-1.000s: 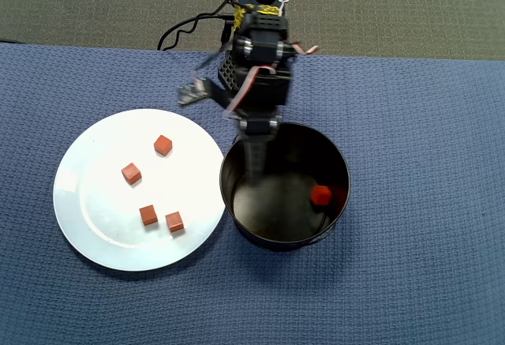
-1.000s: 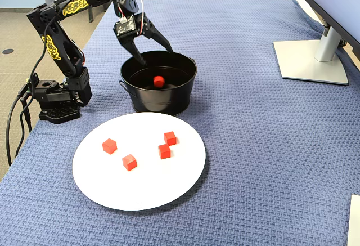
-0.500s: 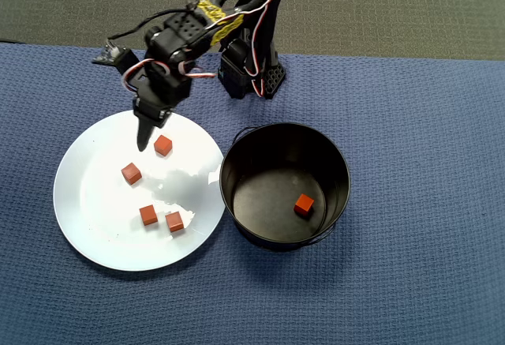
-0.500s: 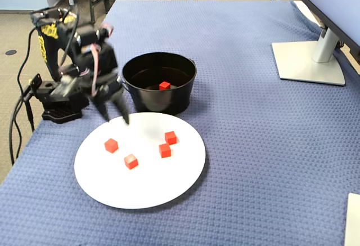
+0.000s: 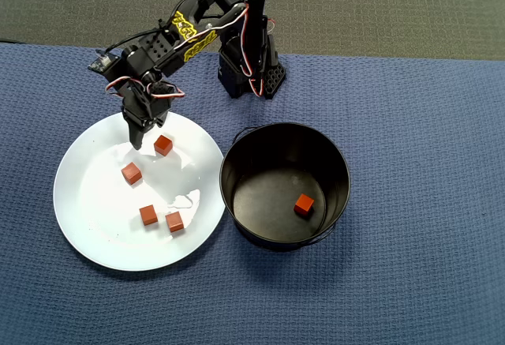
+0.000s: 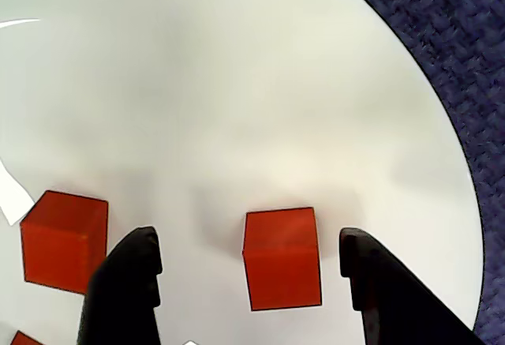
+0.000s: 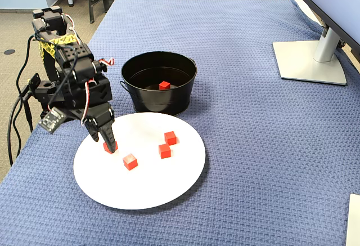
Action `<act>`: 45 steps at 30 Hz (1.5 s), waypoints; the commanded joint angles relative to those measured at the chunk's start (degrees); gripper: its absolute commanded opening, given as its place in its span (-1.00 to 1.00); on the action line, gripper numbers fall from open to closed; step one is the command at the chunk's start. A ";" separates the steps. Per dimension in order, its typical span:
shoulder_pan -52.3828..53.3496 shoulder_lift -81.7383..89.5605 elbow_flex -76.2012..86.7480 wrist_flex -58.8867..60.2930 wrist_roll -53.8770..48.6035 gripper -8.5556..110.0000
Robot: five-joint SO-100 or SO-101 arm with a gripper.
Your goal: Pick up the red cubes from the white plate and place them in the black recipient
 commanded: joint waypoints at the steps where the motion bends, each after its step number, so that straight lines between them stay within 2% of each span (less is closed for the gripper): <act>1: -2.64 -0.35 -0.18 -1.49 -0.44 -0.50; 16: -6.86 -3.08 2.46 -4.92 -2.81 -0.53; 26: -6.68 -2.81 3.52 -5.45 -3.96 -0.68; 28: -6.68 -2.72 3.69 -5.71 -4.04 -0.86; 34: -6.59 -1.93 3.96 -5.80 -3.52 -0.86; 40: -4.83 6.59 -2.29 0.09 -0.53 -0.86; 45: -10.11 15.91 -13.10 9.84 6.59 -0.86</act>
